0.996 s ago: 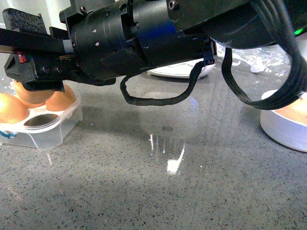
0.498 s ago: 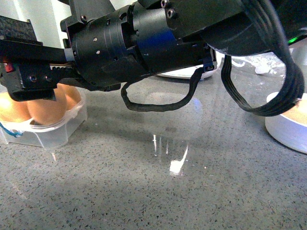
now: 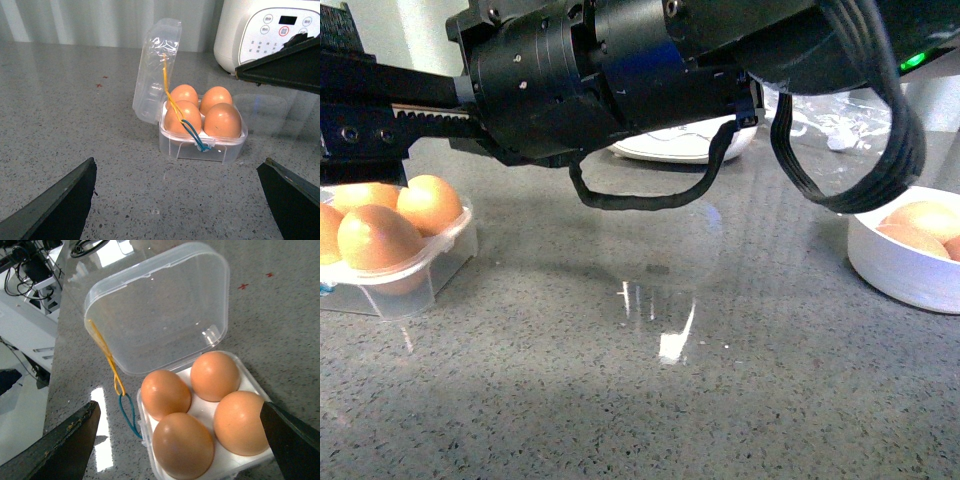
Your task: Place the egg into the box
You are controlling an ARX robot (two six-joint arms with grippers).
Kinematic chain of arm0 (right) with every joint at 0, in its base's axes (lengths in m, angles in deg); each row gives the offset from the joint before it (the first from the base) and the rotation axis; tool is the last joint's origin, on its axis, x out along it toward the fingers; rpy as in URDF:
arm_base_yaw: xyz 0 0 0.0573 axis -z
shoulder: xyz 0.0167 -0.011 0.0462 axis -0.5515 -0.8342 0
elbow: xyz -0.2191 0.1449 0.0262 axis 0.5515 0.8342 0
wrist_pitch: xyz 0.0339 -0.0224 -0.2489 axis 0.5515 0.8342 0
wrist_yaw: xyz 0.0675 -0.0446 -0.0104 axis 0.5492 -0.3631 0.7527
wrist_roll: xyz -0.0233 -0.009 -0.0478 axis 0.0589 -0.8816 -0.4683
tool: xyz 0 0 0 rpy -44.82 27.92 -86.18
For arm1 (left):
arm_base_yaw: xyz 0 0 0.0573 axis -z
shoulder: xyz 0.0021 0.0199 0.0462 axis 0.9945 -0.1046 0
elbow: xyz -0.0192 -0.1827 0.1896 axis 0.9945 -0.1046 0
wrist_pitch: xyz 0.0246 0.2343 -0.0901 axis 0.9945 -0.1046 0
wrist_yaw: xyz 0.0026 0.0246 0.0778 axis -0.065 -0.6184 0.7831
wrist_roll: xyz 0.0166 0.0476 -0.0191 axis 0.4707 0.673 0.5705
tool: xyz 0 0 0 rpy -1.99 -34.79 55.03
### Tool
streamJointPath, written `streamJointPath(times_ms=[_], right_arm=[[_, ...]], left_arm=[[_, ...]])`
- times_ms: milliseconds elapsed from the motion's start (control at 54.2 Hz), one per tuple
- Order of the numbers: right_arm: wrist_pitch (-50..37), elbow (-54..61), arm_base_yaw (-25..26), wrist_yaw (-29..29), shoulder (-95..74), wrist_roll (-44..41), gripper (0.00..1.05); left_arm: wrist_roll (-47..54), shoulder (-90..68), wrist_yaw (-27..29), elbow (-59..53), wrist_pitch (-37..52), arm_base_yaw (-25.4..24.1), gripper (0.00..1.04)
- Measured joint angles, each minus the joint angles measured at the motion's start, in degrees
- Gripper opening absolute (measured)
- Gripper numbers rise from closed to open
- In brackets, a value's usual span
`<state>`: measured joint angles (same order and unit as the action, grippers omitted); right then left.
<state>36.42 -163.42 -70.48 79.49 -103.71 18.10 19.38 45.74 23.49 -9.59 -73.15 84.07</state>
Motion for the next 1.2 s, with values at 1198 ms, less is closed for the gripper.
streamJointPath(times_ms=[1198], right_arm=[[7.69,59.21,55.34,-15.67,82.51,-5.51,0.59]], left_arm=[[0.00,0.00,0.00,0.00,0.00,0.00,0.98]])
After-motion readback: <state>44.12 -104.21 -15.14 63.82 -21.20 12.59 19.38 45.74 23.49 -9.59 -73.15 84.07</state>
